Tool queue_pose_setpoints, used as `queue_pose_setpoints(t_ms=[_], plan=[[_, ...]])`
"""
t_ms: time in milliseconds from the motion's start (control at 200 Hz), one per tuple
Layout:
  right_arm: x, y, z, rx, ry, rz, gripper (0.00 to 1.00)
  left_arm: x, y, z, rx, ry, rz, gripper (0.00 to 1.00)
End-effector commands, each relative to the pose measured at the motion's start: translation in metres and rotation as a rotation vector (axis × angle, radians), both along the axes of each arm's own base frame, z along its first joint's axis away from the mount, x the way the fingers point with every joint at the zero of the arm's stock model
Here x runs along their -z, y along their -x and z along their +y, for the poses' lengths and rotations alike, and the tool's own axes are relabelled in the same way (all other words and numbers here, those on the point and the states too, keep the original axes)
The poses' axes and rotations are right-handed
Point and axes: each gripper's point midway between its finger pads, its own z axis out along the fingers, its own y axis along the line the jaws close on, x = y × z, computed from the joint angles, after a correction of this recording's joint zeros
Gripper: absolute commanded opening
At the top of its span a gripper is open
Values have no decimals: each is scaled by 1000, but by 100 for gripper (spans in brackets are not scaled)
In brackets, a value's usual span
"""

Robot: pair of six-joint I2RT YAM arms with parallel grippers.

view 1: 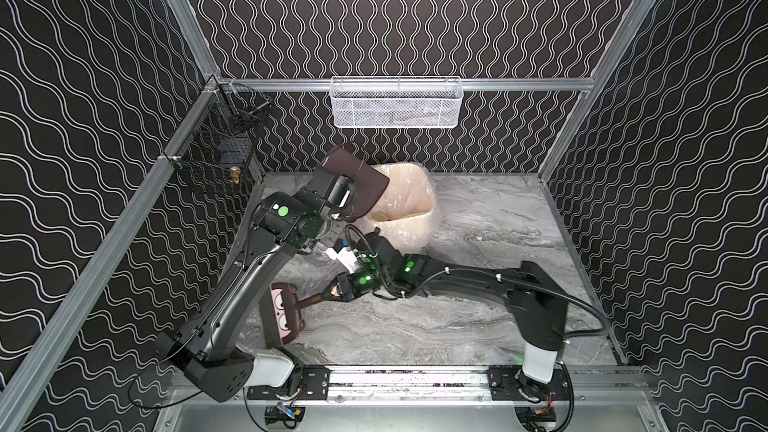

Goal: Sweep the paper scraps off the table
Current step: 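Reach the brush across to the yellow scrap and sweep it toward the middle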

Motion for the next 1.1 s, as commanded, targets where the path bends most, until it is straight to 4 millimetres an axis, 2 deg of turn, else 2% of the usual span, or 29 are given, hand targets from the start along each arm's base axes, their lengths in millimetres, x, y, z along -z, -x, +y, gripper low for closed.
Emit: queue_pose_setpoints(t_ms=[0, 95, 170, 235, 340, 551, 576, 681, 706, 731, 841, 911, 971, 1026, 1091], plan=[[-7, 1, 26, -36, -80, 44, 0, -1, 2, -6, 38, 25, 1, 0], [16, -2, 37, -34, -30, 110, 0, -1, 3, -4, 36, 24, 8, 0], [32, -5, 35, -10, 27, 144, 0, -1, 3, -5, 36, 31, 9, 0], [48, -10, 26, 31, 92, 162, 0, -1, 4, -5, 33, 32, 10, 0], [62, -17, 6, 98, 162, 188, 0, -1, 4, -4, 26, 34, 13, 0], [78, -20, -59, 224, 280, 229, 0, -1, 8, -1, 17, 31, 19, 0], [69, -20, -67, 238, 272, 228, 0, 0, 8, -1, 13, 29, 22, 0], [80, -10, -110, 301, 321, 275, 0, 0, 8, 0, 12, 27, 27, 0], [77, -8, -119, 317, 324, 277, 0, 0, 8, 0, 10, 26, 29, 0], [87, -2, -134, 334, 357, 288, 0, 0, 9, 0, 12, 26, 29, 0], [94, 10, -182, 397, 431, 291, 0, -1, 8, 0, 10, 27, 29, 0], [89, 11, -214, 450, 461, 278, 0, -2, 8, -1, 12, 28, 29, 0], [82, 10, -234, 483, 475, 264, 0, -2, 8, -2, 16, 32, 30, 0], [69, 7, -245, 502, 464, 239, 0, -3, 9, -3, 20, 41, 31, 0], [49, 5, -247, 501, 435, 197, 0, -3, 9, -6, 27, 53, 35, 0]])
